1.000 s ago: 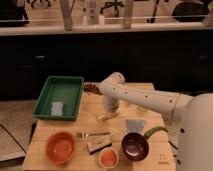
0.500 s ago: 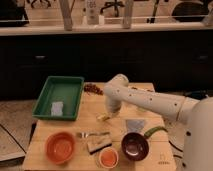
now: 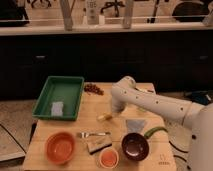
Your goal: Place banana in red bowl
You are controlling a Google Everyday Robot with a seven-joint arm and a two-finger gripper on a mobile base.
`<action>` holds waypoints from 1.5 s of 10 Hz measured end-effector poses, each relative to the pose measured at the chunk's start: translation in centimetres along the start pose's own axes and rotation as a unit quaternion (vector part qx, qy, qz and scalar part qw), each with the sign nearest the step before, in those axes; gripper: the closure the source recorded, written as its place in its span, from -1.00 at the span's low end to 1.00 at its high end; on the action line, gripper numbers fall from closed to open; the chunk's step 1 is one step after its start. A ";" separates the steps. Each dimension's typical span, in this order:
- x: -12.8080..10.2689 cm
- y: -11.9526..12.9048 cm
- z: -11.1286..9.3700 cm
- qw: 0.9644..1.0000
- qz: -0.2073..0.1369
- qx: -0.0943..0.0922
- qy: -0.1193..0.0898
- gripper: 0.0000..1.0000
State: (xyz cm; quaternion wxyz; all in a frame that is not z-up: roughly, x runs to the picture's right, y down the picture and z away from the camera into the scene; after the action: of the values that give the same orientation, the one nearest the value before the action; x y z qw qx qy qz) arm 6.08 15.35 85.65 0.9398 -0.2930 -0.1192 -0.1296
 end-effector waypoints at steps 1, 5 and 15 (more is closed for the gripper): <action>0.4 -0.1 0.1 1.000 0.002 0.003 -0.002 -0.60; 0.4 -0.6 0.7 1.000 -0.002 0.005 -0.011 -0.60; -1.2 -2.2 3.4 0.998 -0.044 -0.014 -0.040 0.46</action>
State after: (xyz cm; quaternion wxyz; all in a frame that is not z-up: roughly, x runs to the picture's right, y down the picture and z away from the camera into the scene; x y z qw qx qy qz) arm 3.74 15.80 89.11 0.9234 -0.3057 -0.1679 -0.1603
